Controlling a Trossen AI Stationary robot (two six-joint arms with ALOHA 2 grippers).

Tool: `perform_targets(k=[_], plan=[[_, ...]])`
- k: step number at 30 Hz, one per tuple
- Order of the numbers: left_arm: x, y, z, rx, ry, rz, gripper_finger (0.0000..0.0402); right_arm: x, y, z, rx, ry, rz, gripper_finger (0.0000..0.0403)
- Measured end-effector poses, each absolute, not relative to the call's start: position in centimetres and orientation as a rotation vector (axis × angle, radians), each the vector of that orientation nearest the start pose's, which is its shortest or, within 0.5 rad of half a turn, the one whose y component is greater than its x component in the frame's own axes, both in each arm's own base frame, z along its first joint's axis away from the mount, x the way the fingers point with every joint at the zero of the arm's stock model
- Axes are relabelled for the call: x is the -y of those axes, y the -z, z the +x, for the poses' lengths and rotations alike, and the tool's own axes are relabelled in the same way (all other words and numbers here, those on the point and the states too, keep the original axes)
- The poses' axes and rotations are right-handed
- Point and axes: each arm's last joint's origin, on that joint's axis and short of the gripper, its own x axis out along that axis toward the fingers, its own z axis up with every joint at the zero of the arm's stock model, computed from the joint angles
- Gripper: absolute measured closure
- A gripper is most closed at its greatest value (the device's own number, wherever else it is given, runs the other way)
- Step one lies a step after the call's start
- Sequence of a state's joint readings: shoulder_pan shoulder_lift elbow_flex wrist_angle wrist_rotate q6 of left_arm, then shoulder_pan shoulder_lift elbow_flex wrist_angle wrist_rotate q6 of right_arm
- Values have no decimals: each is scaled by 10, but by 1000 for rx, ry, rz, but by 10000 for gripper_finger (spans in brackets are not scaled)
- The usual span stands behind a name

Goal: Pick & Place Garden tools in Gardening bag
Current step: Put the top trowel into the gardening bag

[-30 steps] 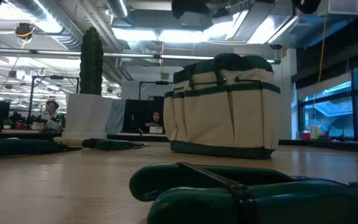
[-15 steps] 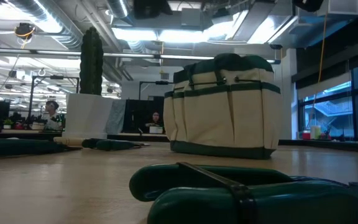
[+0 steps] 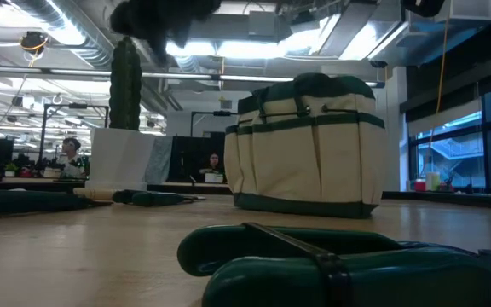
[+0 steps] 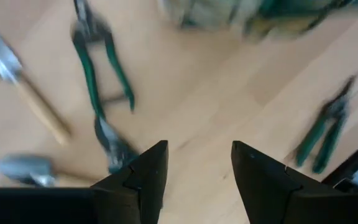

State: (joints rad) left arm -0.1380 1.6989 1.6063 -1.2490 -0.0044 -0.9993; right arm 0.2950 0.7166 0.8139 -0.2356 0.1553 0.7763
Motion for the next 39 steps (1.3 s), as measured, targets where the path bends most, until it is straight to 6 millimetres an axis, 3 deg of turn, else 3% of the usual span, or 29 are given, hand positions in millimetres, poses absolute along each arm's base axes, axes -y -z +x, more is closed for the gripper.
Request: perform_targets(k=[7,15,20,23,26,32,39], plan=[[53,-277,310,-1191,-650,-826,232,-40,-347,149,-181,-78,744,210],[43,-277,250,-1006,-934,-958,250,-40,-347,149,-181,-77,745,210],[31,-252,215,-915,-1015,-1067,251,-40,-347,149,-170,-52,746,210],[16,-235,216,-829,-890,-1043,251,-39,-347,149,-161,-30,745,210],[5,-231,225,-745,-721,-873,252,-39,-347,150,-159,-17,744,210],[-21,-222,211,-799,-960,-978,256,-37,-347,150,-159,-13,758,210],[-33,-196,219,-1051,-957,-970,256,-37,-345,151,-173,-8,760,210]])
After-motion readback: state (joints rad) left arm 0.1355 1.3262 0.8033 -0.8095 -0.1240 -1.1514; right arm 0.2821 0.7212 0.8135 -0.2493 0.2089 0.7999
